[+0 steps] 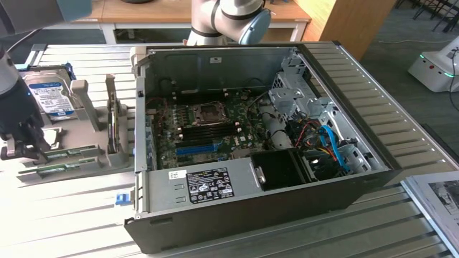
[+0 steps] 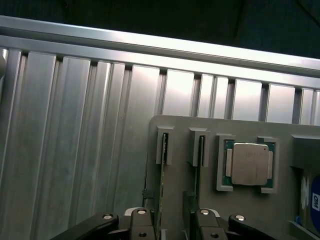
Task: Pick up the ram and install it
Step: 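Pick up the ram and move it above insertion slot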
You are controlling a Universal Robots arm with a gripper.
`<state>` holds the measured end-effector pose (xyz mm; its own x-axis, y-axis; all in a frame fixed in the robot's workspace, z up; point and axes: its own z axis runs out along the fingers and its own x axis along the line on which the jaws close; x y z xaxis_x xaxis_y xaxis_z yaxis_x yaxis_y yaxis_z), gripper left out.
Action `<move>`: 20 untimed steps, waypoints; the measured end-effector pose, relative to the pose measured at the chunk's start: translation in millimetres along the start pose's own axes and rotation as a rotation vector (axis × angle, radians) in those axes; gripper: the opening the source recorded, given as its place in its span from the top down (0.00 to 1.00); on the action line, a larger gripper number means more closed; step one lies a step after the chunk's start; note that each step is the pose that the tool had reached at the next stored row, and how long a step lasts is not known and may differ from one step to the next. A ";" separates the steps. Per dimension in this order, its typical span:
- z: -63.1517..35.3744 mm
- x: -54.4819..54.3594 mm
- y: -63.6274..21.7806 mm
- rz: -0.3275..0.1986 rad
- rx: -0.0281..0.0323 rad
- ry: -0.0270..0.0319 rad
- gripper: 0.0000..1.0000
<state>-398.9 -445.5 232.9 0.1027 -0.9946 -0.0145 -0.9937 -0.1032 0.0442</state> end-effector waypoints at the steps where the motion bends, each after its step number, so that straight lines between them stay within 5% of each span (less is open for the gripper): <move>1: 0.9 0.1 0.0 0.000 0.0000 0.0000 0.64; 20: 4.6 6.0 0.4 0.000 -0.0001 0.0001 0.64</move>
<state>-398.9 -451.5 228.2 0.1027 -0.9946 -0.0145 -0.9937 -0.1032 0.0443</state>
